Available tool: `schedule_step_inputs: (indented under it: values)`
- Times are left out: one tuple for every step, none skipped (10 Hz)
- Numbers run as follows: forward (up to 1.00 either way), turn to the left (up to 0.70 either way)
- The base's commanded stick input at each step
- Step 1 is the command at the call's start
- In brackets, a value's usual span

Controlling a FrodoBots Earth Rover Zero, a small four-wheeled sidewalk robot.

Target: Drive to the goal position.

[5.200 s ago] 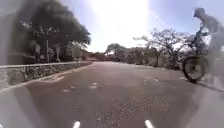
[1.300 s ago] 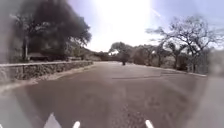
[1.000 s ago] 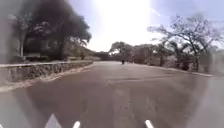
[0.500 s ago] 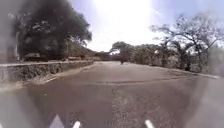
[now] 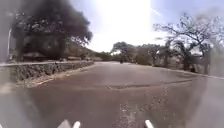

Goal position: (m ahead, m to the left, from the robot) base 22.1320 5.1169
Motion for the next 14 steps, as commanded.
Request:
schedule_step_inputs:
  values:
    - [0.85,0.00]
    - [0.85,0.00]
    - [0.85,0.00]
    - [0.85,0.00]
    - [0.85,0.00]
    - [0.85,0.00]
    - [0.85,0.00]
    - [0.85,0.00]
    - [0.85,0.00]
    - [0.85,0.00]
    - [0.85,0.00]
    - [0.85,0.00]
    - [0.85,0.00]
    - [0.85,0.00]
